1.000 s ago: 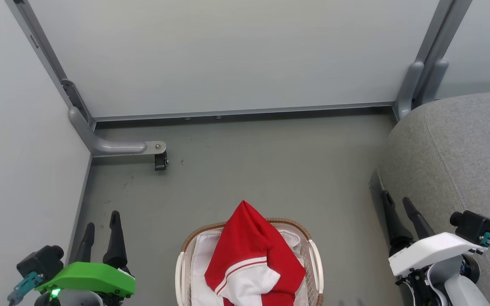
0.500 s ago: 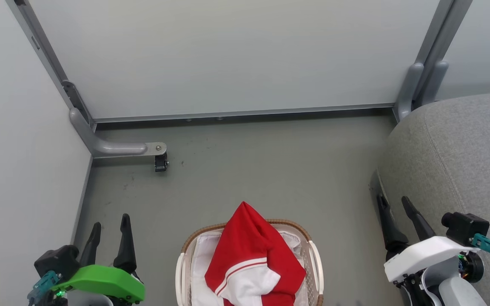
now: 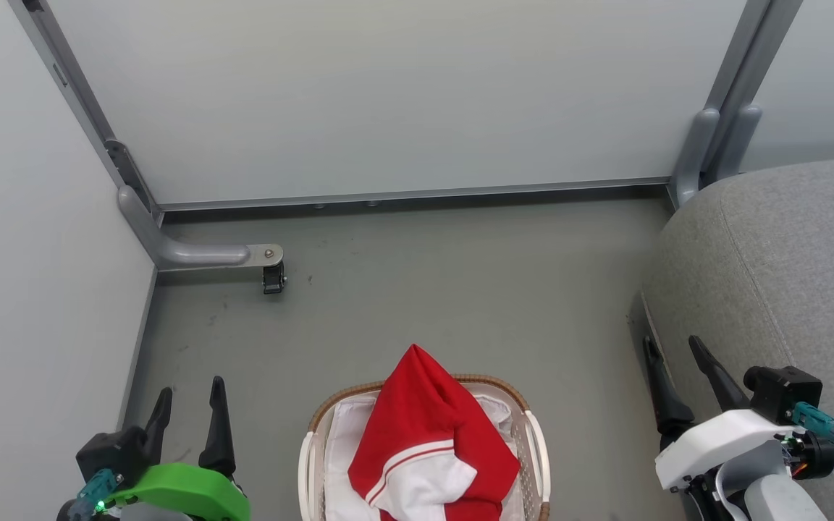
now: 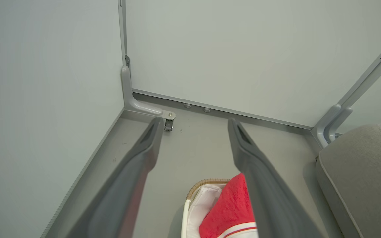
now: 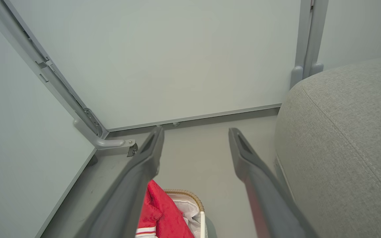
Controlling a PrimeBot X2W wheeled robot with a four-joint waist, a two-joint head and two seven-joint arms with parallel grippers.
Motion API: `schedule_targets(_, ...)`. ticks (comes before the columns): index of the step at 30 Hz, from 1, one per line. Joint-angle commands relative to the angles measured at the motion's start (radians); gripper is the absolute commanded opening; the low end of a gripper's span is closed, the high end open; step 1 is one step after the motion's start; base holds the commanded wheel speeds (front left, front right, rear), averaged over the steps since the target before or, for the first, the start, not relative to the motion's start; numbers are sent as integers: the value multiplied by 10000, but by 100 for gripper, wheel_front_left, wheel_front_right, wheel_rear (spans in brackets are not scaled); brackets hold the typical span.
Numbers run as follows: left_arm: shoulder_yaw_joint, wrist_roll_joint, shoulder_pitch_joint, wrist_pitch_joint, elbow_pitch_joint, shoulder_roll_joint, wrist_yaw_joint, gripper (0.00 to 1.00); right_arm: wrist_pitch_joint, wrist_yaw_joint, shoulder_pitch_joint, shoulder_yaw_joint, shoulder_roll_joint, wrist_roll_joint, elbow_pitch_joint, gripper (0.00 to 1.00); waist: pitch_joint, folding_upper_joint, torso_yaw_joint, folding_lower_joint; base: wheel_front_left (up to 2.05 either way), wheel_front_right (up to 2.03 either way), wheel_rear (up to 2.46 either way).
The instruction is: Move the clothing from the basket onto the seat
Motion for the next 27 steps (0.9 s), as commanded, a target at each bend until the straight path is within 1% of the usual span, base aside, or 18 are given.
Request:
schedule_targets(1,33,289,49,-70,-6,14,30,100,-86,4,18,-30,-58,-256,18,100,-3,0,0,0,0,0,0)
schedule_targets(13,74,1287,141,-331,311,-19,79,100,-342,5,-69,-149,-29,-1488,565,100,-22,0,-9,0,0,0,0)
schedule_targets(27,-122,2242,127,-582,507,-30,11,100,-587,4,-200,10,-11,-2509,710,100,95,0,-128,0,0,0,0)
